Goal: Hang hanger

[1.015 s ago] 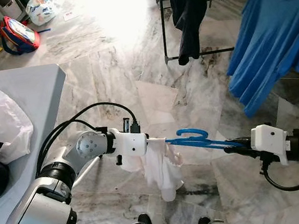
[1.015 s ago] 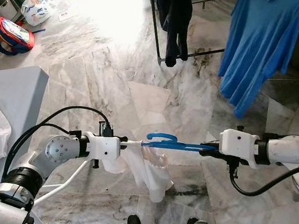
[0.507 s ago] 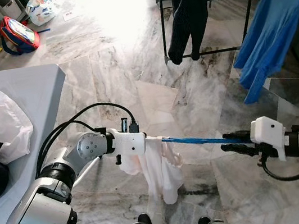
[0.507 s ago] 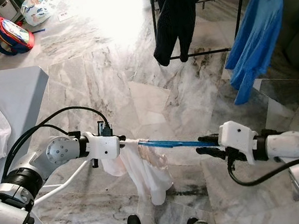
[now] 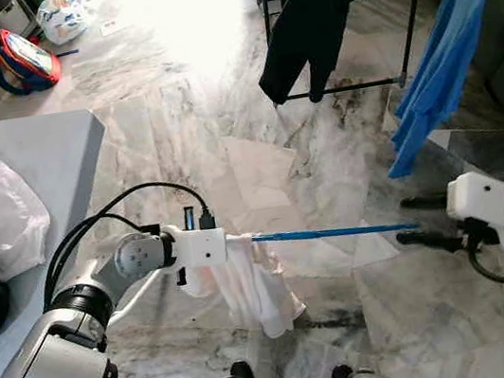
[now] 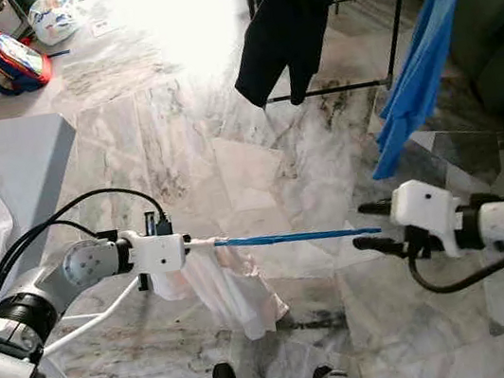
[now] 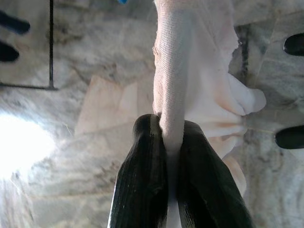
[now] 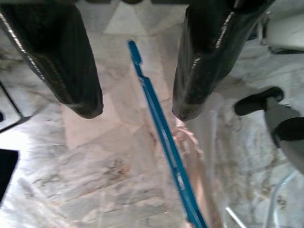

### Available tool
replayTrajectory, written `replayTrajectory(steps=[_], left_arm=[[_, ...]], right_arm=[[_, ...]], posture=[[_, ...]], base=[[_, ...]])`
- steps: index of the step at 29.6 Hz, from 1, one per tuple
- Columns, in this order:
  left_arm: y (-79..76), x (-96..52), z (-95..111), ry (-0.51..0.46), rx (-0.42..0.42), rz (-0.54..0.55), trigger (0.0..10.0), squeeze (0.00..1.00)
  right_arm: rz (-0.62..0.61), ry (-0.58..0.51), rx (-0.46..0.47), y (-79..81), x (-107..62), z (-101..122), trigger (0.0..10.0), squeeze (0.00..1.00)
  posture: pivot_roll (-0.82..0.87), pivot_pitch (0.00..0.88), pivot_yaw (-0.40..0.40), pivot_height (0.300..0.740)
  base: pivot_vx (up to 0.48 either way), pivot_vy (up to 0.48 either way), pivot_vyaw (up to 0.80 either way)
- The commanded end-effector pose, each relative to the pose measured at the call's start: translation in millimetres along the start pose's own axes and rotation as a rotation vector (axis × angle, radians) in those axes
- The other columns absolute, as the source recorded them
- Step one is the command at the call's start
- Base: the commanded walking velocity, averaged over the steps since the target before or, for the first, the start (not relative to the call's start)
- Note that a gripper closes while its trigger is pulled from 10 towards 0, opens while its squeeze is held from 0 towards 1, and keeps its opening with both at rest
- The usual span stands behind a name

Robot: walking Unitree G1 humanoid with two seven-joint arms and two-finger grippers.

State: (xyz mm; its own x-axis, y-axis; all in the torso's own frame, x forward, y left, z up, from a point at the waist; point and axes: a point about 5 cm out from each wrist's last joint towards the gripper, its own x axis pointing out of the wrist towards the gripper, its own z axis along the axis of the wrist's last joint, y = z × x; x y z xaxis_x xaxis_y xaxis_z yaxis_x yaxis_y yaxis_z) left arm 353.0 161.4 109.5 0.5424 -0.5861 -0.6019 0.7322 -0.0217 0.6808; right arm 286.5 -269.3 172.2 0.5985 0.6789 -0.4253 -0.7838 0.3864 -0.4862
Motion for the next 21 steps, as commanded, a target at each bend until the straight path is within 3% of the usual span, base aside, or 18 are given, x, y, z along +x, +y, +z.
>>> replayTrajectory(steps=[1,6,13,16,21], left_arm=[[-1.6,-6.2,-10,0.025,-0.057,0.038,0.0,0.0],[3.0,-8.7,-13,0.008,-0.18,0.143,0.0,0.0],[10.3,-10.9,-14,-0.003,-0.248,0.235,0.0,0.0],[18.4,-13.8,-15,-0.023,-0.338,0.331,0.0,0.0],[24.0,-12.6,-10,-0.073,-0.384,0.371,0.0,0.0]], right_arm=[[-0.047,-0.01,-0.032,-8.6,-5.0,8,10.0,1.0],[-0.216,-0.066,-0.025,-17.4,-2.6,14,10.0,1.0],[-0.371,-0.172,0.039,-12.1,5.7,19,10.0,1.0],[-0.496,-0.265,0.13,-8.7,13.1,23,10.0,1.0],[-0.611,-0.257,0.239,-3.9,25.3,13,10.0,1.0]], posture=[[-0.02,0.239,0.053,0.74],[-0.02,0.235,0.051,0.74],[-0.01,0.232,0.051,0.74],[-0.01,0.232,0.055,0.74],[0.0,0.236,0.051,0.74]], base=[[0.0,0.0,0.0],[0.0,0.0,0.0],[0.0,0.0,0.0],[0.0,0.0,0.0],[0.0,0.0,0.0]])
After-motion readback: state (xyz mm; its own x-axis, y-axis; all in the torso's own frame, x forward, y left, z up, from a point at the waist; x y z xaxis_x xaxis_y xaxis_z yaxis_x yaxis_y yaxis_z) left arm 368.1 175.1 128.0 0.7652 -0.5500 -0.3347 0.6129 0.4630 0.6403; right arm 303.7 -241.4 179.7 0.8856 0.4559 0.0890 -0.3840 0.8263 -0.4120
